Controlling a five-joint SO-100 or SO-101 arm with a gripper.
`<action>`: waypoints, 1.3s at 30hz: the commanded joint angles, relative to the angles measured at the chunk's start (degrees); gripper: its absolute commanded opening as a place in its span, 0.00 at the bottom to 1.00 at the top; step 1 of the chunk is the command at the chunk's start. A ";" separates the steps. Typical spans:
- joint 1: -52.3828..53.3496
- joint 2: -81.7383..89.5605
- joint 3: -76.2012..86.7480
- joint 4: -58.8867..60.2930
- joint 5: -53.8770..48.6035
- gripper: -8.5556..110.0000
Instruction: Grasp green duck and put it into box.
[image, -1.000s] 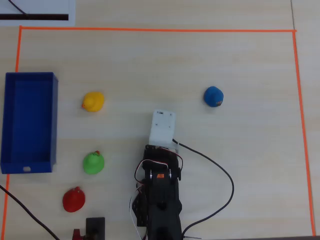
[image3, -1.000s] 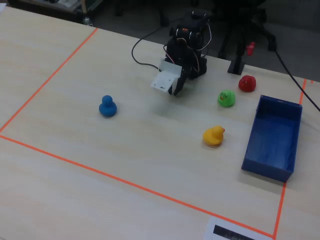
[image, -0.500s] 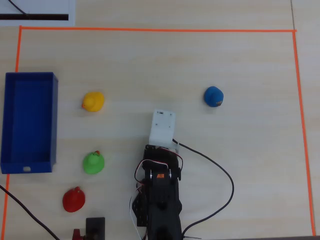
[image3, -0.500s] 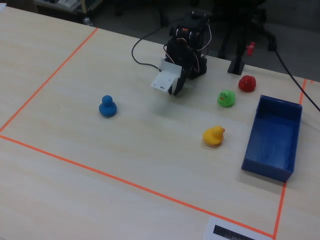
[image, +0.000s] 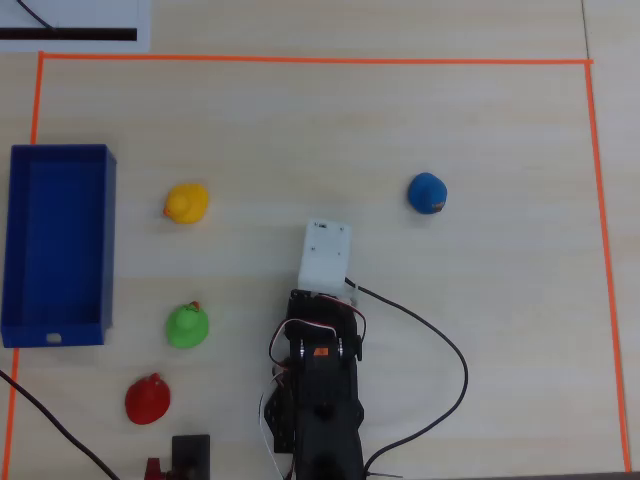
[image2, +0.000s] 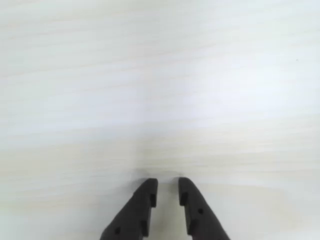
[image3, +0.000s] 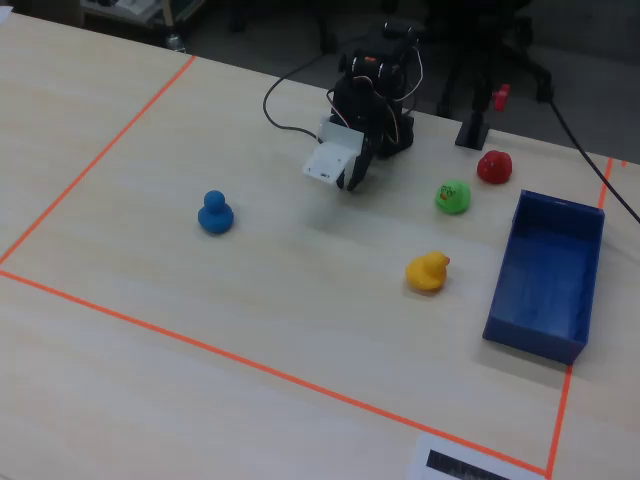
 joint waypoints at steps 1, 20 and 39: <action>-1.32 -0.62 -0.26 0.88 0.53 0.10; 2.20 -40.25 -46.05 5.10 -1.05 0.37; -33.31 -62.23 -81.74 25.49 21.88 0.39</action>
